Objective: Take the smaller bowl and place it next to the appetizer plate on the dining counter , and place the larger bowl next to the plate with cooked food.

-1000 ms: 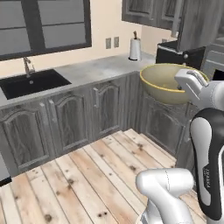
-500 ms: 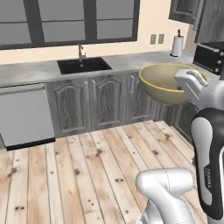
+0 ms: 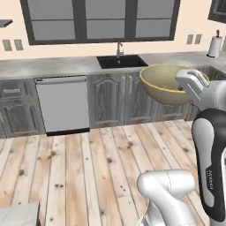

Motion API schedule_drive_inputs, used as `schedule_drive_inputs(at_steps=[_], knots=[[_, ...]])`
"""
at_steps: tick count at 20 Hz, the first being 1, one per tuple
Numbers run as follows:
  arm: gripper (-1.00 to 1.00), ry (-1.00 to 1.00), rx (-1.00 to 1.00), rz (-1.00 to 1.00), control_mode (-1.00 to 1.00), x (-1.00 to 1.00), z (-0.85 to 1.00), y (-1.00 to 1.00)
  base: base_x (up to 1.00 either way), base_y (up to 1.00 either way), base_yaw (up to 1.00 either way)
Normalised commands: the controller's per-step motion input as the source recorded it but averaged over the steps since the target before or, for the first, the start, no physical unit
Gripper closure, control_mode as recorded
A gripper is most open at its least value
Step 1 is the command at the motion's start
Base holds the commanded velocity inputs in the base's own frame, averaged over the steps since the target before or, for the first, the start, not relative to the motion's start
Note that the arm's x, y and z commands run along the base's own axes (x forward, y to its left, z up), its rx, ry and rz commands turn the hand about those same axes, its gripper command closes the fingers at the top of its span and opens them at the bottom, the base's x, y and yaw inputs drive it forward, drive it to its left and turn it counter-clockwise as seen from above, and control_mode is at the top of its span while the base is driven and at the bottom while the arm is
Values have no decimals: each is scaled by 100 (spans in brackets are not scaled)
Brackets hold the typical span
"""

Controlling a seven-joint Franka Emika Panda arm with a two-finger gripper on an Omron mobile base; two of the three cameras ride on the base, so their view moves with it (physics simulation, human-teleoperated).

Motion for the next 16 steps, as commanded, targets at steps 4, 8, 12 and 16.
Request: schedule_drive_inputs(at_steps=[4,8,12,16], knots=[[100,0,0,0,100,0,0,0,-68,39,37],[100,0,0,0,100,0,0,0,-97,30,33],[100,0,0,0,100,0,0,0,-100,28,29],[100,0,0,0,100,0,0,0,-100,26,21]])
